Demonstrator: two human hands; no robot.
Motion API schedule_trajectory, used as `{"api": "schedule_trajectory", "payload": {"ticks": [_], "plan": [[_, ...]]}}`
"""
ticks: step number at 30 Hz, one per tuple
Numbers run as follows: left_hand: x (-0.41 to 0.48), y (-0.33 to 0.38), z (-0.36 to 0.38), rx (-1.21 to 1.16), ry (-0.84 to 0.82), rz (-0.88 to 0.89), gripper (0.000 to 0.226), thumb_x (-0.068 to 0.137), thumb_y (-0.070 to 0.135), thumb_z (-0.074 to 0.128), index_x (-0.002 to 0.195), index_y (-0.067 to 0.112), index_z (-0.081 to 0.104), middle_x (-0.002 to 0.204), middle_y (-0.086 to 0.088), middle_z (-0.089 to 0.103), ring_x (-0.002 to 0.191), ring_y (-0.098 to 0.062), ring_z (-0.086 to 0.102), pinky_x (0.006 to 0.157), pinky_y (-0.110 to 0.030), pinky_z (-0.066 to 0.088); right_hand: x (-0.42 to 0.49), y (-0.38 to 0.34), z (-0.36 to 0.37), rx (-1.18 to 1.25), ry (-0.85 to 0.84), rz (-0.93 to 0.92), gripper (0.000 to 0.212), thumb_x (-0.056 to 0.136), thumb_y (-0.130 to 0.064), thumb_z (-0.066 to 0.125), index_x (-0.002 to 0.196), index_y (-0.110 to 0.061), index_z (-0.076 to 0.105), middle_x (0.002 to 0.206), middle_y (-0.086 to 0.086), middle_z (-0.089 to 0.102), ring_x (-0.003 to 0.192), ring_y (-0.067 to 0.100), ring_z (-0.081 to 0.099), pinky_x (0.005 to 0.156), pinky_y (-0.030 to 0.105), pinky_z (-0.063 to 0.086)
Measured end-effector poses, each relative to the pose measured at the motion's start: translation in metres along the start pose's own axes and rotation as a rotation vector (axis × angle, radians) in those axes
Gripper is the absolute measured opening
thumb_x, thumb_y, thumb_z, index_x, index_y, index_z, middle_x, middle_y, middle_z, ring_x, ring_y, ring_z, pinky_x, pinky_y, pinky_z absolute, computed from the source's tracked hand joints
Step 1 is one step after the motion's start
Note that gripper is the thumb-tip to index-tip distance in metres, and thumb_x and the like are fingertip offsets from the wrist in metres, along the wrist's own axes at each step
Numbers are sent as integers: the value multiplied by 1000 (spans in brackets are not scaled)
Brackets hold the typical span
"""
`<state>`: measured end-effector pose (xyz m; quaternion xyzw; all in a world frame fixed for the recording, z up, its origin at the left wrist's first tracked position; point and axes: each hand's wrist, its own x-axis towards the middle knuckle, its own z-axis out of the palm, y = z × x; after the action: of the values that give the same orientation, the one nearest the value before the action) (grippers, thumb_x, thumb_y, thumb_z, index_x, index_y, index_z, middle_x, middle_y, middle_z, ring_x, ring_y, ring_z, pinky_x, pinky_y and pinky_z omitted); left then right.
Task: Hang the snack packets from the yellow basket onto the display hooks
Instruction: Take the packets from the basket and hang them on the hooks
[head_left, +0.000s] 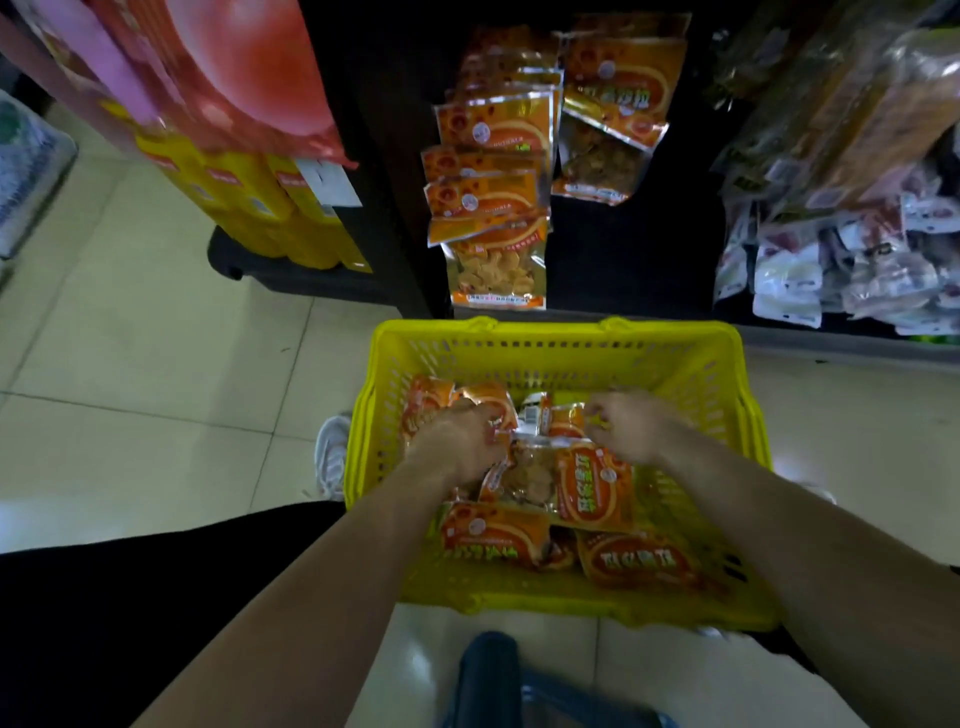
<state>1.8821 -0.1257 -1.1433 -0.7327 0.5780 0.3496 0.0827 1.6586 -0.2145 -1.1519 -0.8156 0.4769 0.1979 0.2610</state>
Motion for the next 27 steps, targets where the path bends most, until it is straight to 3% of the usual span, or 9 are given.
{"api": "schedule_trajectory", "payload": {"ticks": [6,10,12,15,18,20,22,25,27], "plan": [[25,-14,52,-25,-169,-17,68,87,54,64,147,31,42,146,-10,51,130,-32,51,101,-40,46,4,21,85,209,-233,134,64,89,-35,62,148,-27,39,145,16,48,128,33,53,103,41,47],[38,-11,73,-77,-257,-2,85,82,61,67,153,25,35,158,-7,37,143,-32,37,111,-45,39,8,28,125,225,-263,376,82,90,-44,53,152,-8,13,143,26,44,126,43,52,103,51,45],[42,-11,79,-92,-272,-6,86,80,65,66,150,25,38,156,-8,40,141,-32,40,109,-47,41,7,29,130,228,-227,403,76,90,-42,52,149,-9,17,139,24,48,124,42,53,100,53,47],[42,-13,80,-127,-271,-3,61,88,52,67,142,29,50,154,-3,43,139,-28,43,108,-43,41,5,25,116,223,-66,324,70,91,-30,57,148,-16,20,133,18,48,121,40,54,95,51,49],[39,-18,77,-197,-283,-18,53,92,44,66,140,27,53,146,-3,53,129,-26,52,99,-33,44,6,19,96,500,112,321,68,94,-28,57,149,-25,17,126,17,55,108,41,62,88,53,52],[38,-20,71,-245,-257,-26,58,92,42,67,145,27,48,142,-7,56,126,-29,55,95,-31,44,8,15,81,584,213,261,58,92,-27,61,145,-21,37,114,14,67,99,36,67,84,44,55],[36,-18,58,-271,-132,-44,62,89,43,68,145,27,45,140,-9,57,125,-30,56,98,-37,47,9,7,58,577,255,163,33,93,-20,63,126,-19,65,108,5,73,95,23,69,80,32,54],[30,-1,25,-407,91,-38,76,83,57,71,147,32,37,150,-2,45,136,-25,45,108,-49,43,6,-12,19,608,221,68,21,95,-22,64,114,-23,72,100,-10,68,88,8,63,77,26,53],[23,12,1,-424,170,25,88,81,45,78,153,37,28,155,-3,34,142,-26,33,115,-51,34,5,-27,-2,611,221,9,14,93,-23,68,105,-27,74,92,-15,65,85,5,62,78,25,52]]}}
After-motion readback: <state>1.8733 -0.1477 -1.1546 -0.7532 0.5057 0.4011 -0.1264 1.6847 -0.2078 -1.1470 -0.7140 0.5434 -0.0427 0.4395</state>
